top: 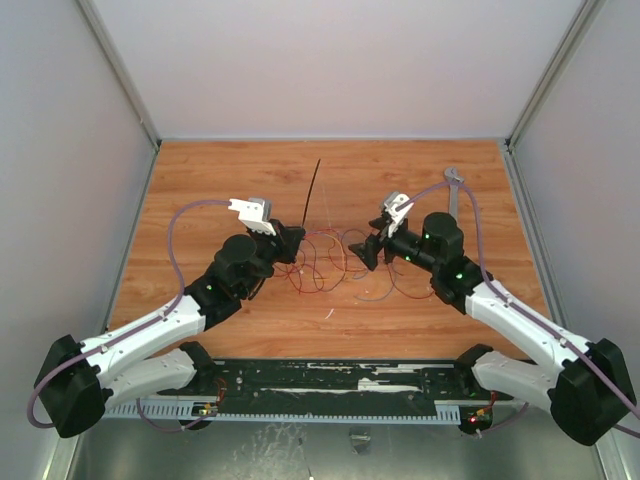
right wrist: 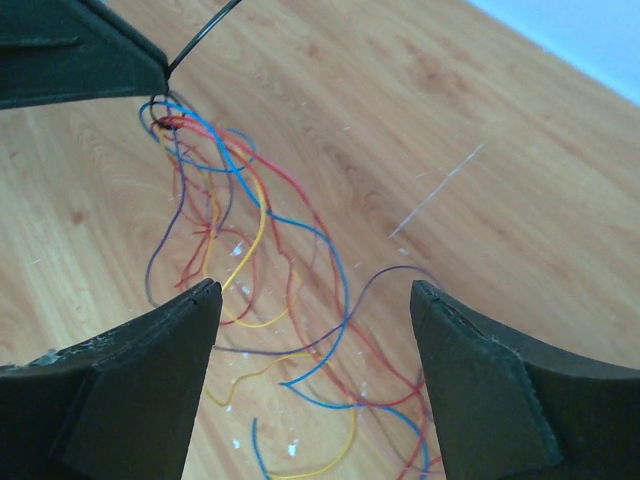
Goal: Zip-tie the wires
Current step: Adjust the cable at the center of the board.
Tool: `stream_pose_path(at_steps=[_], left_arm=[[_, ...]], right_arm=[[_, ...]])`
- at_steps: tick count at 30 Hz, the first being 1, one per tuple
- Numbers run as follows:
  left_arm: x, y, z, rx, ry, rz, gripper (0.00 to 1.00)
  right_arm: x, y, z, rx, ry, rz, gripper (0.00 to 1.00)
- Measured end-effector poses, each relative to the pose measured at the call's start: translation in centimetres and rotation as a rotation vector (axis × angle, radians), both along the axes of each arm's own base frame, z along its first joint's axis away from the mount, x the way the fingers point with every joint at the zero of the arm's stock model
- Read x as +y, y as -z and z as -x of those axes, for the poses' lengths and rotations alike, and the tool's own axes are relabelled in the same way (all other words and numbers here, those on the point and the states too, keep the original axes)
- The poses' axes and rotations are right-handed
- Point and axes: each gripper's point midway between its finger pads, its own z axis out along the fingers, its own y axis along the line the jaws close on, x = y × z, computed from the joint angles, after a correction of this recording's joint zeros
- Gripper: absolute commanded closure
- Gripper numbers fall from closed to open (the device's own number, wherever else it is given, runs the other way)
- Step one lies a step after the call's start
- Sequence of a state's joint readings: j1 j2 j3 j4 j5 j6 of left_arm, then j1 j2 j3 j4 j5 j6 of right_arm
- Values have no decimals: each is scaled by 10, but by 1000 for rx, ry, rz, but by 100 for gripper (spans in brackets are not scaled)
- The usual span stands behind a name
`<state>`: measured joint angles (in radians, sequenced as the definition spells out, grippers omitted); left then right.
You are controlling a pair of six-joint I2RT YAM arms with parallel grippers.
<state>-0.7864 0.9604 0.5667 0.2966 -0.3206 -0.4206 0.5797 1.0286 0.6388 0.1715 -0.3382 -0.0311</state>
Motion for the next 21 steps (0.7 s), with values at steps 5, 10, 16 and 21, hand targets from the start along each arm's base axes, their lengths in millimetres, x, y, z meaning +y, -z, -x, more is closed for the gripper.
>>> stream_pose_path(at_steps=[5, 10, 16, 21], left_arm=[[0, 0, 0, 0, 0, 0, 100], [0, 0, 0, 0, 0, 0, 100], [0, 0, 0, 0, 0, 0, 100], [0, 0, 0, 0, 0, 0, 100]], right_arm=[[15, 18, 14, 137, -90, -34, 23], [27, 37, 22, 261, -139, -57, 28], [37, 57, 26, 366, -166, -65, 67], [40, 59, 29, 383, -178, -70, 100]])
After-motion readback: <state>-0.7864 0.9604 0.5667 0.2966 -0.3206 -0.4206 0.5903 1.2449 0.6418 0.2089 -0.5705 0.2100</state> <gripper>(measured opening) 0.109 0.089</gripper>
